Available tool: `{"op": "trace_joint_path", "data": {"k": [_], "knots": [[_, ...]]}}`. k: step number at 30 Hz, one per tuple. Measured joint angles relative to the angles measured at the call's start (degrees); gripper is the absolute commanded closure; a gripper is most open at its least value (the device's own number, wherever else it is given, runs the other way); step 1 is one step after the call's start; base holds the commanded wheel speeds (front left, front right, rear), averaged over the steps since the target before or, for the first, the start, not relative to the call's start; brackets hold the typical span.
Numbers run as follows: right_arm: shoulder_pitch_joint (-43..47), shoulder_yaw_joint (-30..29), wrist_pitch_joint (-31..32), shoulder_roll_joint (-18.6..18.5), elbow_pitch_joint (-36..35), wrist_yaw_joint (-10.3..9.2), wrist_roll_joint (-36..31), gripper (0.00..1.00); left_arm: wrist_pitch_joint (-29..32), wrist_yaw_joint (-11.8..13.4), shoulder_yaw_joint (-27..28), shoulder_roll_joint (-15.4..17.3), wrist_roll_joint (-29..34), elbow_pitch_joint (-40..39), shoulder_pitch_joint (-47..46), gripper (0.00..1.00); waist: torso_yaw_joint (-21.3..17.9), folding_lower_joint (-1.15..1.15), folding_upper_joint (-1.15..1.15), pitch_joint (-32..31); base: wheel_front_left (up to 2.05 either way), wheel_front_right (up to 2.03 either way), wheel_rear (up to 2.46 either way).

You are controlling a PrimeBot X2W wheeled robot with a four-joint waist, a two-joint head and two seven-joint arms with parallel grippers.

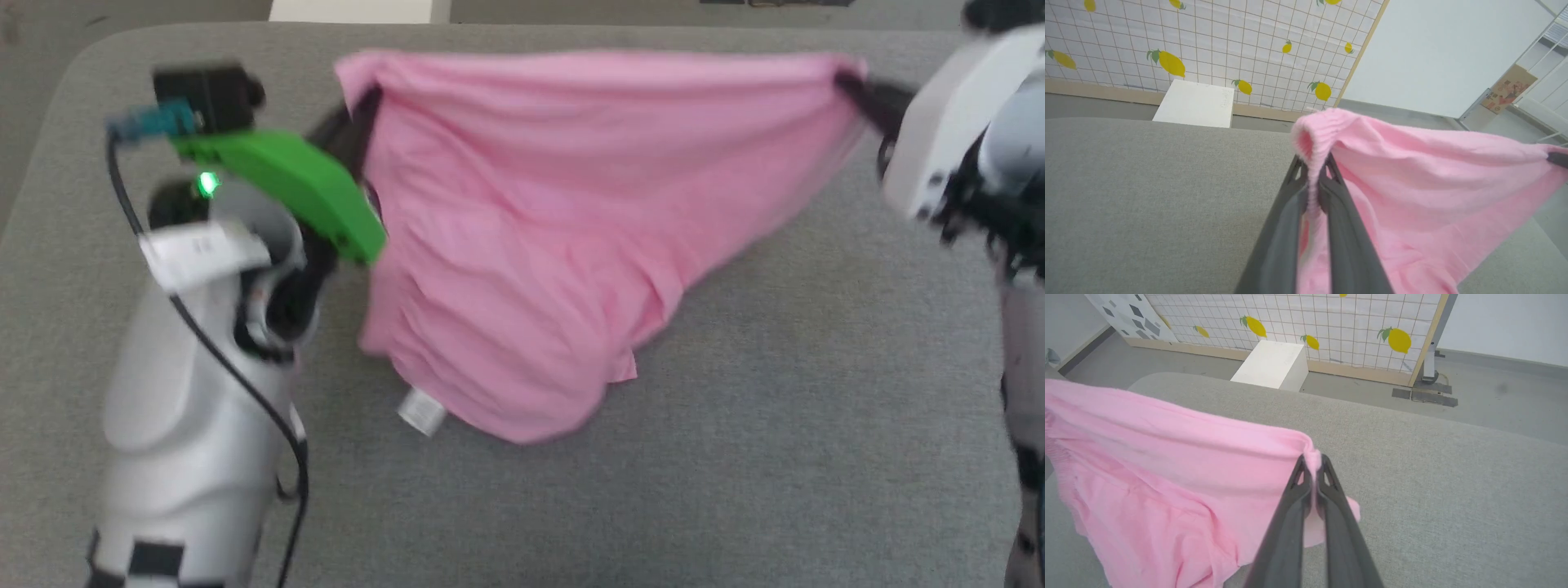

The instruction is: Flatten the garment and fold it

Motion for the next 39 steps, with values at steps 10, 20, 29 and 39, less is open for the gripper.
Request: {"op": "trace_joint_path", "data": {"k": [10, 20, 29, 39], "knots": [[-25.6, -0.3, -4.4, 0.6, 9.7, 0.01, -6.0, 1.00, 2.6, 1.2, -0.9, 2.9, 6.3, 13.1, -28.8, 1.00, -1.8, 0.00, 0.00, 6.5, 0.00, 0.00, 0.00], [-44.7, -3.9, -20.5, 2.1, 19.6, 0.07, -15.2, 1.00, -10.4, 2.3, -2.0, 2.8, 12.6, 22.5, -48.8, 1.00, -3.7, 0.01, 0.00, 14.2, 0.00, 0.00, 0.00], [-48.0, -2.3, -32.6, 1.6, 25.4, 0.07, -15.7, 1.00, -23.7, -1.5, -2.8, 1.8, 13.1, 31.9, -50.8, 1.00, -4.2, 0.01, 0.00, 18.2, 0.00, 0.00, 0.00], [-24.5, 2.3, -38.1, -0.9, 19.3, 0.04, -0.3, 1.00, -32.3, -5.5, -3.3, -1.4, 5.8, 36.0, -33.4, 1.00, -2.7, 0.01, 0.00, 13.5, 0.00, 0.00, 0.00]]}}
